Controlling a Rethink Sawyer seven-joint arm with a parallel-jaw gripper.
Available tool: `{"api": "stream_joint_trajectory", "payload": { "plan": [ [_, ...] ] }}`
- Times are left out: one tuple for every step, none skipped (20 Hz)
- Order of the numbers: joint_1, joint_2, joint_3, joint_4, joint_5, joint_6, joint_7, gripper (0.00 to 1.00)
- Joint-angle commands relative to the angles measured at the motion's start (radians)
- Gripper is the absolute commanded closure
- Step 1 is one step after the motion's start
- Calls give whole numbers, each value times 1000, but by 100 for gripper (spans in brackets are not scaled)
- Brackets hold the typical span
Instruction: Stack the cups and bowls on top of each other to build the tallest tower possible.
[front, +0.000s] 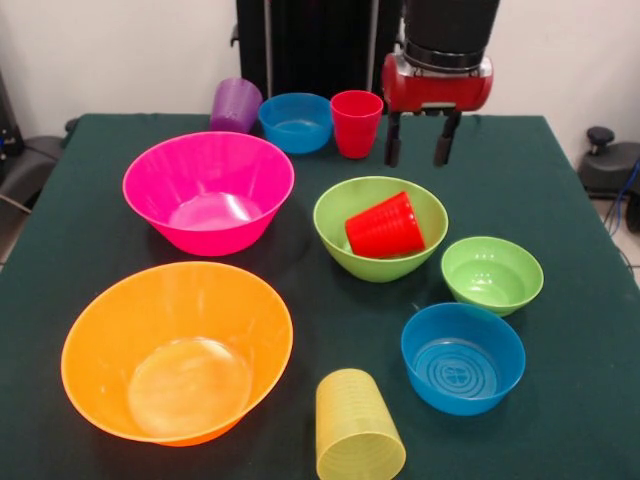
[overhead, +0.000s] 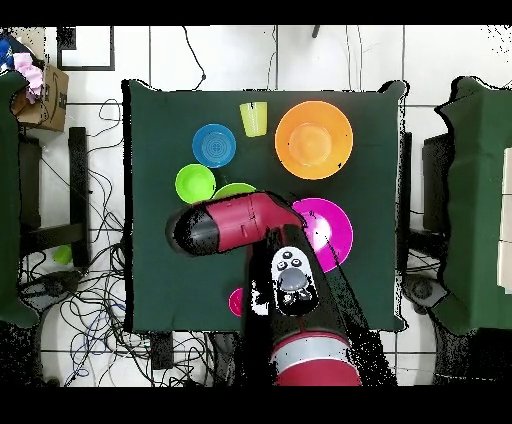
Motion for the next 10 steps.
{"api": "stream_joint_trajectory", "payload": {
  "plan": [
    [21, 97, -9, -61, -31, -41, 90, 0],
    [24, 107, -15, -71, -36, -46, 91, 0],
    [30, 117, -25, -82, -45, -51, 94, 0],
    [32, 121, -29, -85, -47, -53, 93, 0],
    [34, 122, -33, -87, -50, -56, 91, 0],
    [36, 121, -38, -89, -53, -56, 89, 0],
    [38, 115, -44, -89, -58, -52, 84, 0],
    [35, 113, -43, -87, -57, -51, 78, 0],
    [29, 113, -39, -85, -55, -50, 69, 0],
    [28, 115, -40, -86, -56, -50, 64, 0]
  ]
}}
